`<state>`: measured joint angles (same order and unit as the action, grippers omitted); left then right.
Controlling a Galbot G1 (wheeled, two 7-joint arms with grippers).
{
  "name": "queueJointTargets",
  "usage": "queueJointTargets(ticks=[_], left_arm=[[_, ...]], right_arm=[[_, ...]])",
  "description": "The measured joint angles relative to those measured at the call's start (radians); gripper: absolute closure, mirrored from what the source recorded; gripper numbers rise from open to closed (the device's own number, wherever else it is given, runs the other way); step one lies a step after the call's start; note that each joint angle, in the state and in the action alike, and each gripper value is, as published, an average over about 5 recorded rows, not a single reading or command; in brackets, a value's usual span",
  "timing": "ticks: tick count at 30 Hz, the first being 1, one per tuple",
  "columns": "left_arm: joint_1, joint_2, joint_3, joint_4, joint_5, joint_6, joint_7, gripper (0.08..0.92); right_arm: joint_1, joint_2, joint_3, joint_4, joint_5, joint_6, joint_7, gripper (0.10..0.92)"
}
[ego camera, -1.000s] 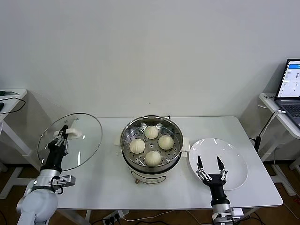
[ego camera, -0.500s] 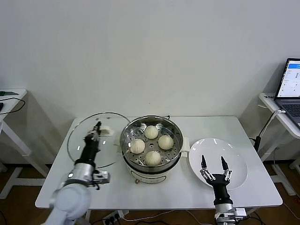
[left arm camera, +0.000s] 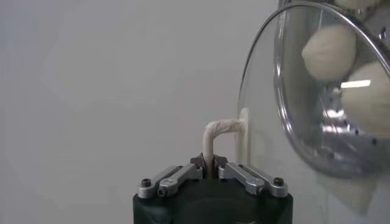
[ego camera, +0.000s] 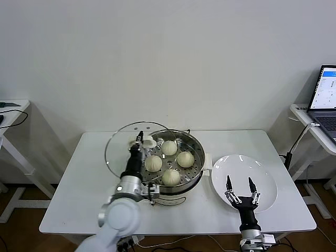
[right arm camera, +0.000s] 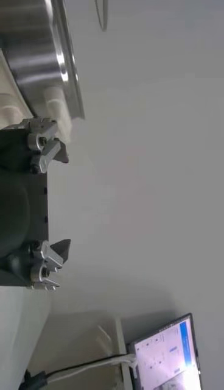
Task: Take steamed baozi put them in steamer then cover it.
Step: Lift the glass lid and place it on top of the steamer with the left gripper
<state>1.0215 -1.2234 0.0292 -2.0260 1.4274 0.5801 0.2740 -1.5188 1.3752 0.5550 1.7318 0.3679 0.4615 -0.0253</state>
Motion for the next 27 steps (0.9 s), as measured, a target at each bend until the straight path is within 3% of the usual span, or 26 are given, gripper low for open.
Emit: queueJointTargets(ticks=[14, 27], left_arm=[[-0.062, -0.136, 0.105, 0.112, 0.090, 0.046, 0.007, 0.813], [-0.075, -0.219, 0.131, 0.186, 0.121, 0.058, -0.004, 0.813]], right_arm=[[0.002, 0.009, -0.006, -0.013, -0.018, 0.000, 0.002, 0.203], [0.008, 0.013, -0.012, -0.027, -0.026, 0.005, 0.002, 0.203]])
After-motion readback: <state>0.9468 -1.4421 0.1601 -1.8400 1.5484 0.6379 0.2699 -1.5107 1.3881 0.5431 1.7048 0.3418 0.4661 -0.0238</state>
